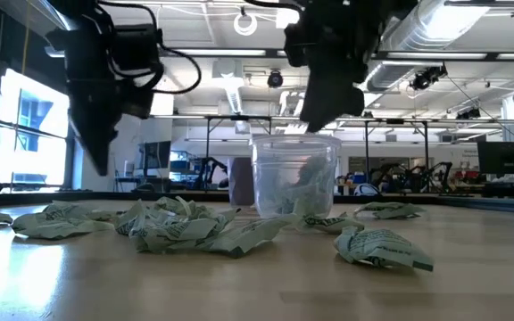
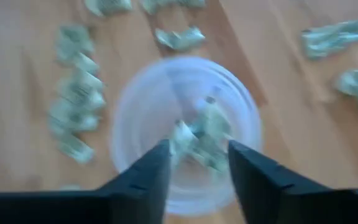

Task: Pick and place Stevia / Truvia into bins
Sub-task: Put the stevia packet into the transparent container

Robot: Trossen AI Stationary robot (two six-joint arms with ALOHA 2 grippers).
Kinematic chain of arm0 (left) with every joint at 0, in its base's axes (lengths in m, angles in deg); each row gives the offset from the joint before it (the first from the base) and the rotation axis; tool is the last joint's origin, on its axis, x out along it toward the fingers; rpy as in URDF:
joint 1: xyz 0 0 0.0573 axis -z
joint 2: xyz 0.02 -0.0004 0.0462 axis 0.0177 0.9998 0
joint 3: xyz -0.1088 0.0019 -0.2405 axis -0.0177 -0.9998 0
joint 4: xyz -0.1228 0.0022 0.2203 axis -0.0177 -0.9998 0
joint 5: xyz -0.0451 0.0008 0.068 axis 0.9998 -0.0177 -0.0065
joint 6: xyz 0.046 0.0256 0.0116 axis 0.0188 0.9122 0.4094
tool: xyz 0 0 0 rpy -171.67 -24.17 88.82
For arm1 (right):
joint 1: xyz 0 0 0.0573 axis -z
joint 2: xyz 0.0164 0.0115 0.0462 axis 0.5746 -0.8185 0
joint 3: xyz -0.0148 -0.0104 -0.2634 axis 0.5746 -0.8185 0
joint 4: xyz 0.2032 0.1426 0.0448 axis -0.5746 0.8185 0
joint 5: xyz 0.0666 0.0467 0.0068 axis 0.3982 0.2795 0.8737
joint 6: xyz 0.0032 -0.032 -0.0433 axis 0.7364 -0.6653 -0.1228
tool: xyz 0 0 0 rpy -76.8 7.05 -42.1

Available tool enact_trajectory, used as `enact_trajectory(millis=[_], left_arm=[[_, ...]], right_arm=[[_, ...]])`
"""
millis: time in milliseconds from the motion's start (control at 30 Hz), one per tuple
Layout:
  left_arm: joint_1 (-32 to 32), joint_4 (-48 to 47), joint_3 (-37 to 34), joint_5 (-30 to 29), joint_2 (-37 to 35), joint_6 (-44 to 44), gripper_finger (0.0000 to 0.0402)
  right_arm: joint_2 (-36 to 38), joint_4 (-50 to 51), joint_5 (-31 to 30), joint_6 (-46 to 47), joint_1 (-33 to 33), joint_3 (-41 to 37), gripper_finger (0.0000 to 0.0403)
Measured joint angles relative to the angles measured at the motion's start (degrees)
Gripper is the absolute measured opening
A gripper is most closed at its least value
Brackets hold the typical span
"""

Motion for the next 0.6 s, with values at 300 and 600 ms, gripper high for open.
enact_trajectory(millis=[300, 600], left_arm=[[13.0, -7.5, -0.2, -6.9, -4.3, -1.1, 0.0193], [24.4, 3.5, -3.4, -14.9, -1.3, 4.7, 0.0193]], right_arm=[[7.5, 13.5, -16.2, -9.6, -4.0, -1.8, 0.0276], [12.8, 17.1, -16.5, -7.0, -5.4, -7.9, 0.0282]])
